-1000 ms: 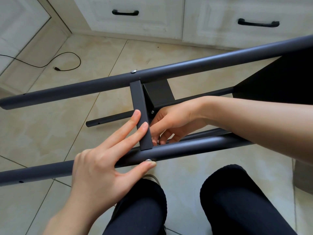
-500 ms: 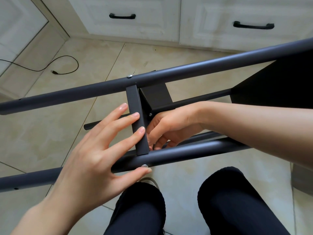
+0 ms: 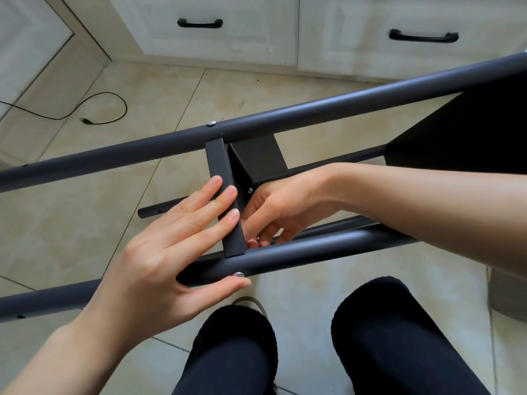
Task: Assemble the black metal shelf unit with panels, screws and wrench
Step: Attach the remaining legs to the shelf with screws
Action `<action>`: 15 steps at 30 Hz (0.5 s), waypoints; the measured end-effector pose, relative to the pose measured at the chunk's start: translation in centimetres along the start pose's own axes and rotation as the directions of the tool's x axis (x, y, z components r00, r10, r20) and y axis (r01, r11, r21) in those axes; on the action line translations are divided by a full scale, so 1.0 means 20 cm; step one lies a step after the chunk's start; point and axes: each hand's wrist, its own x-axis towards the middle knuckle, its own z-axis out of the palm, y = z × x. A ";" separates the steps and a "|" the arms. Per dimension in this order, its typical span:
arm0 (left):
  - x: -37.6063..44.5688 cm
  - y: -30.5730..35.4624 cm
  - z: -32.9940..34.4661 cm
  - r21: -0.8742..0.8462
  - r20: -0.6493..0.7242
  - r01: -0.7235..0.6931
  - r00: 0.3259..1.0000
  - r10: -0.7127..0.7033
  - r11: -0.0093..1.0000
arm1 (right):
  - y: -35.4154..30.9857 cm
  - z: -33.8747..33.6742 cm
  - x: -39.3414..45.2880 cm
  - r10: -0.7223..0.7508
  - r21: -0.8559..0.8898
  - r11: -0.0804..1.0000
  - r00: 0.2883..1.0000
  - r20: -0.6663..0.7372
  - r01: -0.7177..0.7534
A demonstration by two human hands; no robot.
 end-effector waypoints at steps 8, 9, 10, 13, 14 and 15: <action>0.00 0.00 0.00 -0.012 -0.003 0.008 1.000 -0.008 1.000 | -0.01 0.01 0.00 0.009 0.002 1.000 1.000 -0.006 -0.009; 0.00 0.01 -0.01 -0.012 -0.004 0.009 1.000 -0.009 1.000 | -0.01 0.01 0.00 0.019 -0.025 0.999 1.000 -0.018 -0.019; 0.01 0.01 -0.01 -0.012 -0.005 0.008 1.000 -0.008 1.000 | 0.00 0.01 0.01 0.028 -0.057 0.998 0.999 -0.031 -0.030; 0.01 0.01 0.00 -0.011 -0.010 0.008 1.000 -0.008 1.000 | -0.01 0.00 0.00 0.032 -0.050 0.998 0.999 -0.034 -0.034; 0.01 0.01 0.00 -0.011 -0.012 0.009 1.000 -0.009 1.000 | -0.01 0.00 0.00 0.023 -0.018 1.000 1.000 -0.021 -0.023; 0.00 0.01 0.00 -0.013 -0.014 0.010 1.000 -0.011 1.000 | -0.01 0.00 0.00 0.010 0.008 1.000 1.000 -0.009 -0.010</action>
